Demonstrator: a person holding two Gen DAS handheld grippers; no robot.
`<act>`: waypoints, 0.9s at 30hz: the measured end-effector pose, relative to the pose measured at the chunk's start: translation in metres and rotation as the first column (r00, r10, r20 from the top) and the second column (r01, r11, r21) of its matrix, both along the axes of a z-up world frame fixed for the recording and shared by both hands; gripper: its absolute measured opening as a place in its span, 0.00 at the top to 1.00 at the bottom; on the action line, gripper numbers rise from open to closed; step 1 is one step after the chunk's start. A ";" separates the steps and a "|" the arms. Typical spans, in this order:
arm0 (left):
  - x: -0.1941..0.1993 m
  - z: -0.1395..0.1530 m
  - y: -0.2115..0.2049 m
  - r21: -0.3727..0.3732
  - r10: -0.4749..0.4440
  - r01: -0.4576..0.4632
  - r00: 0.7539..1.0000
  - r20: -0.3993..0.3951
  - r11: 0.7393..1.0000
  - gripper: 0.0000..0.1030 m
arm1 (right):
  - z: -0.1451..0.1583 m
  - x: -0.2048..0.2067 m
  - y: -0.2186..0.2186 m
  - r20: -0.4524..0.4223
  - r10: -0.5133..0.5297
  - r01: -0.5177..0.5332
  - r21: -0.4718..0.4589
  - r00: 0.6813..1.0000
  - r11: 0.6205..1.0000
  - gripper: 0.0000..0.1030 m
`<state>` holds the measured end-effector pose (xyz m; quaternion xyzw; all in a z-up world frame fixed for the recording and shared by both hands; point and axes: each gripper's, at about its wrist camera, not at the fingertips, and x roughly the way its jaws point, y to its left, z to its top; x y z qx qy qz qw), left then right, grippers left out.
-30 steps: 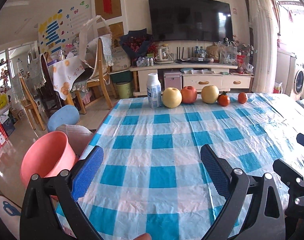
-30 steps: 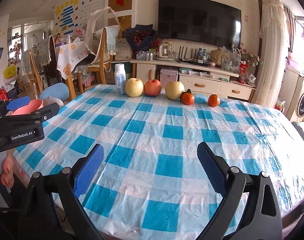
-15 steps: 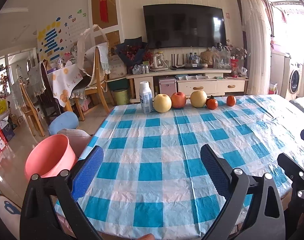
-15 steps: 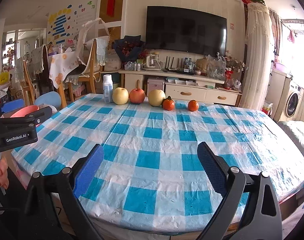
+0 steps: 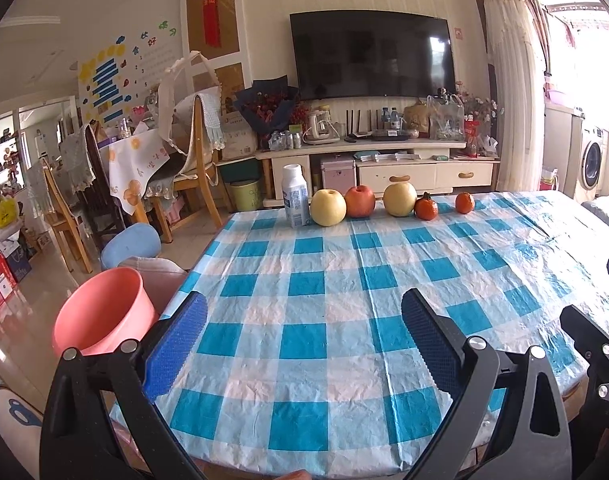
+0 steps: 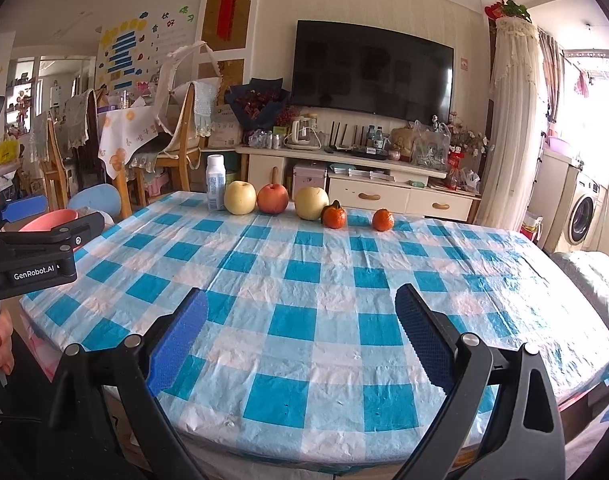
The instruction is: Collect trash
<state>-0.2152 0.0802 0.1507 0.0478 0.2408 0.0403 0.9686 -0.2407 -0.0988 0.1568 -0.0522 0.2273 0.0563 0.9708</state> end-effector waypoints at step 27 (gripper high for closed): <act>0.061 -0.056 -0.015 -0.077 -0.036 0.021 0.978 -0.207 0.997 0.06 | -0.035 0.073 -0.023 -0.168 -0.050 0.061 0.062 0.985 0.996 0.07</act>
